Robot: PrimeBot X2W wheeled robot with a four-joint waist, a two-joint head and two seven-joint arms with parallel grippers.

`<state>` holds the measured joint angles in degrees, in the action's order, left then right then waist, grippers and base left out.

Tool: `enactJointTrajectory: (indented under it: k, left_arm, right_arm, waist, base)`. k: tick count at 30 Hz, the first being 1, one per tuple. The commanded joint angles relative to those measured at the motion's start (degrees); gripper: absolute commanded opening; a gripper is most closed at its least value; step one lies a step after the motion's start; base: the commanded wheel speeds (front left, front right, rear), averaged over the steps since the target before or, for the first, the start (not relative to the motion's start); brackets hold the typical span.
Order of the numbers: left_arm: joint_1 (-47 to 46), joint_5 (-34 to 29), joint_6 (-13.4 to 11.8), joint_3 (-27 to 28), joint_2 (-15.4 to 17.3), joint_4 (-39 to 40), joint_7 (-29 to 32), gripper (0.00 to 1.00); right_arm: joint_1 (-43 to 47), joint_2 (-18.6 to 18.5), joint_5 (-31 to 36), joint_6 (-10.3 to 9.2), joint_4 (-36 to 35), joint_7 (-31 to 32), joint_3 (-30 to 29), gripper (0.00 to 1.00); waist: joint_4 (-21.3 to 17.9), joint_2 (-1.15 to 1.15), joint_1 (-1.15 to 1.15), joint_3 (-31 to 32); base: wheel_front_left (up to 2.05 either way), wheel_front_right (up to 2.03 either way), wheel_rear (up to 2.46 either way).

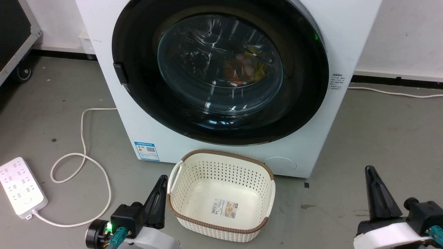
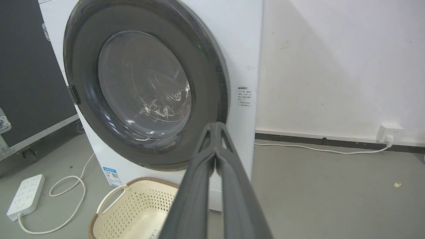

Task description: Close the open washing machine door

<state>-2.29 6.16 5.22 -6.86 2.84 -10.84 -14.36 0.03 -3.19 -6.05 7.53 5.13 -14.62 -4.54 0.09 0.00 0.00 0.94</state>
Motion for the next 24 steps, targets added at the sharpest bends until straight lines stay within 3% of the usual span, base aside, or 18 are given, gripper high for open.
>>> enactJointTrajectory:
  k: [1, 24]
  left_arm:
    - [0.1, -0.2, -0.1, 0.1, 0.0, 0.3, 0.2, 0.0]
    - [0.5, -1.3, -1.1, 1.4, 0.0, 2.3, 2.9, 0.0]
  right_arm:
    - [0.0, 0.0, 0.2, 0.0, -0.2, 0.4, 0.1, 0.0]
    - [0.0, 0.1, 1.3, -0.01, -1.1, 3.1, 1.0, 0.0]
  waist:
    - [0.0, 0.0, 0.0, 0.0]
    - [0.0, 0.0, 0.0, -0.2]
  base:
    - [0.0, 0.0, 0.0]
    - [0.0, 0.0, 0.0]
